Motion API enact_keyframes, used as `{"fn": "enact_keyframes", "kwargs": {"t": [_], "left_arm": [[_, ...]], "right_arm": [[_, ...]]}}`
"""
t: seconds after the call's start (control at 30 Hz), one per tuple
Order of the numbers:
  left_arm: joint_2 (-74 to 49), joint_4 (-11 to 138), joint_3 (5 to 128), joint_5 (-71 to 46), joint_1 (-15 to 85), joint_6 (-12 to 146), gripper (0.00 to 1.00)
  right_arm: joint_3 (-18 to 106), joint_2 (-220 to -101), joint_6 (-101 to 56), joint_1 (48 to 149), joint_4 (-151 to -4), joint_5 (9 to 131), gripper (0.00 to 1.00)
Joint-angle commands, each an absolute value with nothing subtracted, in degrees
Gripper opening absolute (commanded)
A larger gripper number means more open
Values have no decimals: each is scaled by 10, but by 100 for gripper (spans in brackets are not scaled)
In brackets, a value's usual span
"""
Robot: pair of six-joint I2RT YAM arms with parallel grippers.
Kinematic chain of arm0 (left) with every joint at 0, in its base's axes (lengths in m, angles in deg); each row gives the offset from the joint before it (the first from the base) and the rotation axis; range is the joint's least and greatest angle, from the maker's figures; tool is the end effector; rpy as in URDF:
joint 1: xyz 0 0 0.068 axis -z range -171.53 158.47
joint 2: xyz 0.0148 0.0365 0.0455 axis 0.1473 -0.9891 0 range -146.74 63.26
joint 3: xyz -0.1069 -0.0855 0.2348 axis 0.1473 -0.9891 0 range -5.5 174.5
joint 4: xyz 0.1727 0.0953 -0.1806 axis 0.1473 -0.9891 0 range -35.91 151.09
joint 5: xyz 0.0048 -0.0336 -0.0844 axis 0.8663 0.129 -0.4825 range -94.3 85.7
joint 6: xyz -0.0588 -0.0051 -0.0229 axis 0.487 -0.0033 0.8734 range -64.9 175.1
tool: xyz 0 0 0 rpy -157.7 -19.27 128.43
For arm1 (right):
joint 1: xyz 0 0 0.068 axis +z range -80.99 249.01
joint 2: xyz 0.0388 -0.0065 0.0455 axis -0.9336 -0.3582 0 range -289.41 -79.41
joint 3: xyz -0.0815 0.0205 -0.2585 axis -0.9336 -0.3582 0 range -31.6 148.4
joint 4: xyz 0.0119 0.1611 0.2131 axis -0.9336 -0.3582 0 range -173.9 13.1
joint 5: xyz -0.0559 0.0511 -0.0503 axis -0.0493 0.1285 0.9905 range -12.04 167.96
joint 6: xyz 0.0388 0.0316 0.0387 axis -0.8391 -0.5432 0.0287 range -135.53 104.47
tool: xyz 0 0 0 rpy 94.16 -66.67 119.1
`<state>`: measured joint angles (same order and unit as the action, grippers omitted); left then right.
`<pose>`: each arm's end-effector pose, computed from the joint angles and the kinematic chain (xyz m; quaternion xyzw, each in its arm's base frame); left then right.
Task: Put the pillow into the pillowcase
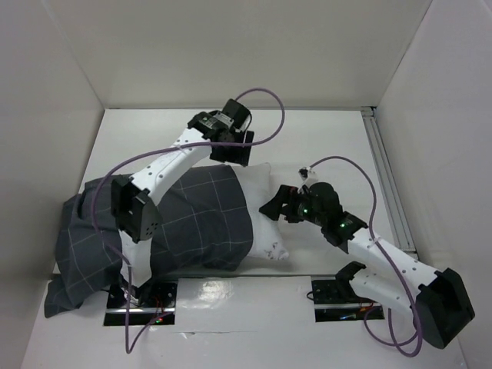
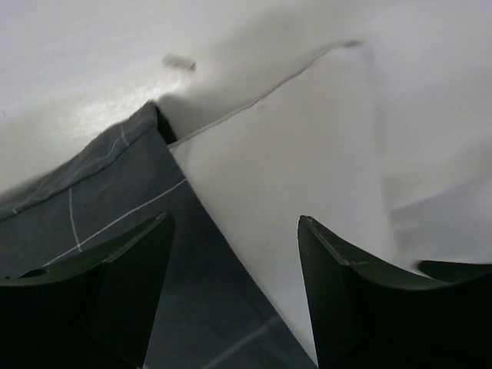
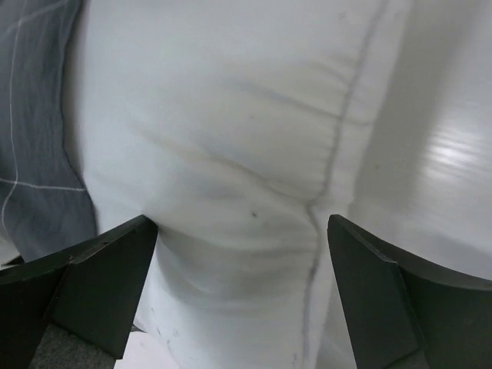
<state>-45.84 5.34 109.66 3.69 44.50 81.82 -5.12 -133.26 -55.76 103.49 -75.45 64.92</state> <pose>0.3506 -0.2467 0.3550 0.0521 0.9354 -0.1231 0.3275 0.1790 0.1364 0.2106 -0.0180 0.8442 0.3963 0.3606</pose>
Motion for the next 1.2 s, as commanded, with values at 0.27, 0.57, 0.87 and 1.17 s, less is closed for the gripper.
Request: {"fn": "enact_keyframes", "kwargs": {"t": [0.27, 0.57, 0.87, 1.17], "left_arm": [[-491, 44, 1066, 37, 377, 803, 24], [-464, 44, 1105, 7, 367, 798, 0], [-426, 108, 1129, -168, 367, 821, 0], [-518, 156, 1285, -349, 462, 842, 0]], "right_arm": [[-51, -1364, -566, 827, -671, 474, 94], [21, -1489, -541, 816, -618, 439, 100], [115, -1753, -638, 897, -374, 322, 26], [26, -1592, -703, 971, -296, 409, 0]]}}
